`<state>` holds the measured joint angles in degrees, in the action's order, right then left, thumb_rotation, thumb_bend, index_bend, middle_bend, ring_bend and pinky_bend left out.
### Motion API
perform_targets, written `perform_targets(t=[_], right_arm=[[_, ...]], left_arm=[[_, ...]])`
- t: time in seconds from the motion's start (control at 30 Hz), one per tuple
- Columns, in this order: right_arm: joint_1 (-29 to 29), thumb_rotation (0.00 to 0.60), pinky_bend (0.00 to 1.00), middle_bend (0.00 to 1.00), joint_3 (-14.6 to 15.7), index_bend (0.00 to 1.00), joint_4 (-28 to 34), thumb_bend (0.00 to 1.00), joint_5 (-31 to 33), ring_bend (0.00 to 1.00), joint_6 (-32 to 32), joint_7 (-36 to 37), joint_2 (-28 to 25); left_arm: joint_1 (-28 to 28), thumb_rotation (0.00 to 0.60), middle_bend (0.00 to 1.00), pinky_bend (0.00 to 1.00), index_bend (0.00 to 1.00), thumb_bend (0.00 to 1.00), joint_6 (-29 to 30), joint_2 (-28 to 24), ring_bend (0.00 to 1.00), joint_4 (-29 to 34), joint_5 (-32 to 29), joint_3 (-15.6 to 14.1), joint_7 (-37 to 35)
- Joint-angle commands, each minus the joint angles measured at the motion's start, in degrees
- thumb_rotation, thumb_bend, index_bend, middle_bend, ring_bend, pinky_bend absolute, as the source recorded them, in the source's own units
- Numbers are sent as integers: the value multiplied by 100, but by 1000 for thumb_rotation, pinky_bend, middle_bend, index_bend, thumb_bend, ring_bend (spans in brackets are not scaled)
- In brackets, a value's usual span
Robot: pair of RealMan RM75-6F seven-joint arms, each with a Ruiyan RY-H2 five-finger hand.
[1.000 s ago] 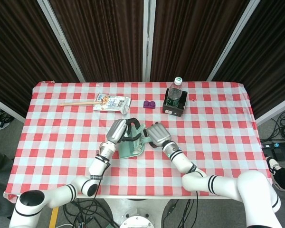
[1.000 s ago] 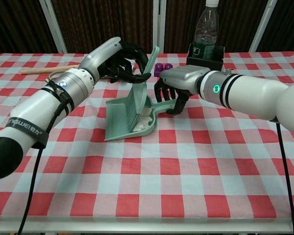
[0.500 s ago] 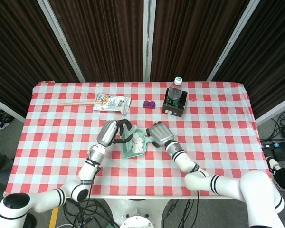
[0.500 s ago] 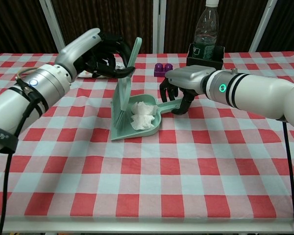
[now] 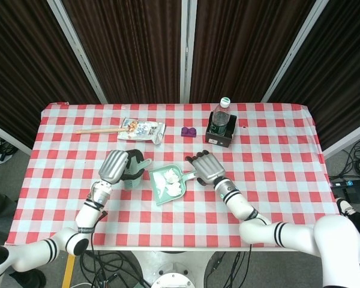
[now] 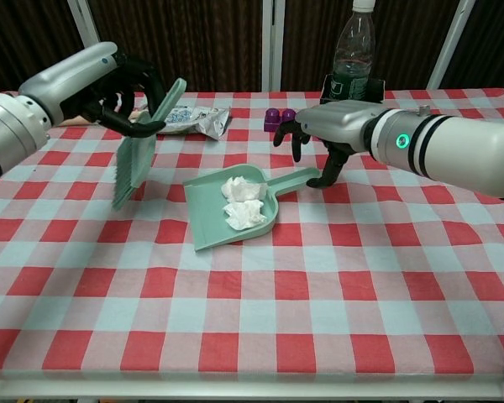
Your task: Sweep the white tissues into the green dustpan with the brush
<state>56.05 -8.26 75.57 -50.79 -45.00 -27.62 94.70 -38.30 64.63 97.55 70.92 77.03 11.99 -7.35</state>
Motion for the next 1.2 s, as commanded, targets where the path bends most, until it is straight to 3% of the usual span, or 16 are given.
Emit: perform_targets(t=[0.03, 0.3, 0.43, 0.63, 0.77, 0.87, 1.03, 1.2], right_arm=[[-173, 600, 168, 307, 66, 169, 425, 219, -192, 178, -306, -72, -424], [-696, 600, 165, 313, 281, 168, 1238, 219, -588, 178, -888, 43, -1377], [-1011, 600, 165, 312, 463, 168, 1441, 218, -837, 178, -1109, 191, -1843], [-1518, 600, 165, 298, 641, 162, 1685, 219, -1188, 173, -1465, 629, -2436], [-1869, 600, 165, 285, 708, 158, 1751, 219, -1486, 164, -1736, 1064, -2753], [-2148, 600, 165, 284, 772, 158, 1796, 221, -1715, 163, -2000, 1319, -2974], [-2730, 600, 166, 260, 902, 140, 1868, 231, -1961, 138, -2542, 1777, -3320], [-3430, 600, 112, 161, 969, 47, 1771, 270, -2262, 45, -3252, 2643, -3495]], left_arm=[[54, 600, 540, 869, 548, 498, -366, -441, 698, 257, -377, -216, 1324], [-73, 600, 515, 869, 531, 491, -614, -380, 683, 462, -972, -390, 3275], [-125, 600, 495, 869, 478, 391, -633, -303, 681, 495, -1164, -363, 3638], [-40, 600, 465, 869, 379, 256, -606, -416, 621, 670, -1241, -299, 3353], [201, 600, 426, 819, 322, 206, -409, -721, 497, 972, -1155, -189, 2592], [509, 600, 416, 773, 316, 200, 26, -1089, 478, 1311, -965, -82, 1948], [1087, 600, 413, 555, 316, 198, 780, -1757, 396, 1379, -502, -198, 1293], [1709, 600, 325, 335, 310, 199, 1413, -2232, 253, 1124, -335, -568, 1613]])
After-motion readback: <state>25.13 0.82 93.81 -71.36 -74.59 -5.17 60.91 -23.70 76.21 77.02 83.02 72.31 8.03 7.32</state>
